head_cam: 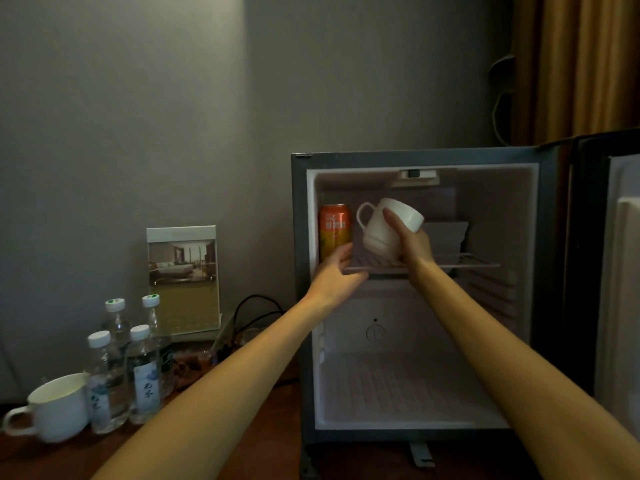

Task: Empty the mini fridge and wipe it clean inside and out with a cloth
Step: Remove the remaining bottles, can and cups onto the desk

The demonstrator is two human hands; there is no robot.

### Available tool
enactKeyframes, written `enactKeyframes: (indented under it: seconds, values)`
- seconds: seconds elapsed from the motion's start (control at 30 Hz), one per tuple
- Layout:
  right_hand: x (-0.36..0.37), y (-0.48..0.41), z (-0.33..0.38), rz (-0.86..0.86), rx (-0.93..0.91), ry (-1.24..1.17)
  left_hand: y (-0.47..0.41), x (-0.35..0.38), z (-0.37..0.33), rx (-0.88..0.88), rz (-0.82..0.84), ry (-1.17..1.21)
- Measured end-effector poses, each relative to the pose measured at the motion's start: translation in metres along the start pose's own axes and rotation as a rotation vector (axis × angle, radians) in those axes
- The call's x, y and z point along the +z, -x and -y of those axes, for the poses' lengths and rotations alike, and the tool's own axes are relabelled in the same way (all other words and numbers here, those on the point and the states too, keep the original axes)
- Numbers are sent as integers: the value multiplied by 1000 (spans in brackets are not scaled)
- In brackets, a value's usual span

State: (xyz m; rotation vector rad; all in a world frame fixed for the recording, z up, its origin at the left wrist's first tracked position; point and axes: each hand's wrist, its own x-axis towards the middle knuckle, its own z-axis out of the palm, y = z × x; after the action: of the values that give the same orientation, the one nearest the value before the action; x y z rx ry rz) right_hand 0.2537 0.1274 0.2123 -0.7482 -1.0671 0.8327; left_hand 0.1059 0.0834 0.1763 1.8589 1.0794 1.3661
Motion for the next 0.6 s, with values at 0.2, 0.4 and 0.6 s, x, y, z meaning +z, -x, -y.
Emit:
enactKeyframes:
  seconds: [0.2,0.4,0.6]
  values:
    - [-8,44,3,17,-39,-130,26,-4,-15,27,-23,149]
    - [-1,99,-5,158,-76,-135,61,-16,-24,114,-2,271]
    - [17,154,-24,363,-72,-72,112,-51,-2,132,-103,331]
